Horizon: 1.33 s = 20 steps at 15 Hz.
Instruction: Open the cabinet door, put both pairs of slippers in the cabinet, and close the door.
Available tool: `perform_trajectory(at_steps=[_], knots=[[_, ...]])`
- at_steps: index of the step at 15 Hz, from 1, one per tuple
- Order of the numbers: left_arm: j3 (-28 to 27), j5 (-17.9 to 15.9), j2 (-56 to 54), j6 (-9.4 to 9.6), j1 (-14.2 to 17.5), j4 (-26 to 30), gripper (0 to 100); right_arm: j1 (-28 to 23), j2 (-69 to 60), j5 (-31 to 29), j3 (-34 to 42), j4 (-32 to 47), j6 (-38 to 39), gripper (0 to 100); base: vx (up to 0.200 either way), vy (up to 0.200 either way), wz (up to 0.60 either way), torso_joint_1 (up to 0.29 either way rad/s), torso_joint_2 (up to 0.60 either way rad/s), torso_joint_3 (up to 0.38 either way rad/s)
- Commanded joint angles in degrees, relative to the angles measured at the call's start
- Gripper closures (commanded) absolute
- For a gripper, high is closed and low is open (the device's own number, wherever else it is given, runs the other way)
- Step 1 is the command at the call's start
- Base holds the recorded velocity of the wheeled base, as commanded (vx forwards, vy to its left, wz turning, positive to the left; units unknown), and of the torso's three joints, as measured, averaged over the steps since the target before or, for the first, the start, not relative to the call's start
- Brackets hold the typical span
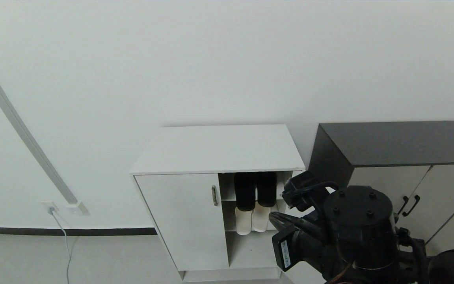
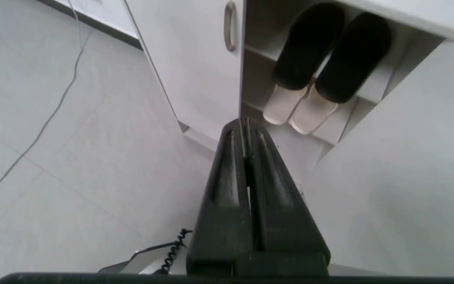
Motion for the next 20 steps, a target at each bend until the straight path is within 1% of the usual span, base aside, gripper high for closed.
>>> perform_trajectory(at_steps=[1, 9, 14, 18, 20], knots=[[0.0, 0.0, 0.1, -0.02, 0.0, 0.0, 100, 0.0, -0.5, 0.0, 0.0, 0.0, -0.1, 100, 0.0, 0.0, 0.0, 0.173, -0.36, -0.178], [0.0, 0.1, 0.1, -0.02, 0.0, 0.0, 100, -0.4, -2.9, 0.2, 0.8, -1.6, -0.2, 100, 0.0, 0.0, 0.0, 0.163, -0.35, -0.19], [0.0, 0.1, 0.1, -0.02, 0.1, 0.0, 100, -0.5, -2.4, 0.5, 1.2, -1.6, -0.8, 100, 0.0, 0.0, 0.0, 0.126, -0.27, -0.134], [0.0, 0.0, 0.1, -0.02, 0.0, 0.0, 100, -0.5, -2.1, 0.5, 1.2, -1.5, -0.9, 100, 0.0, 0.0, 0.0, 0.0, 0.0, 0.0], [0.0, 0.1, 0.1, -0.02, 0.0, 0.0, 100, -0.7, -2.1, 0.5, 1.2, -1.5, -0.8, 100, 0.0, 0.0, -0.6, 0.005, 0.0, -0.002]])
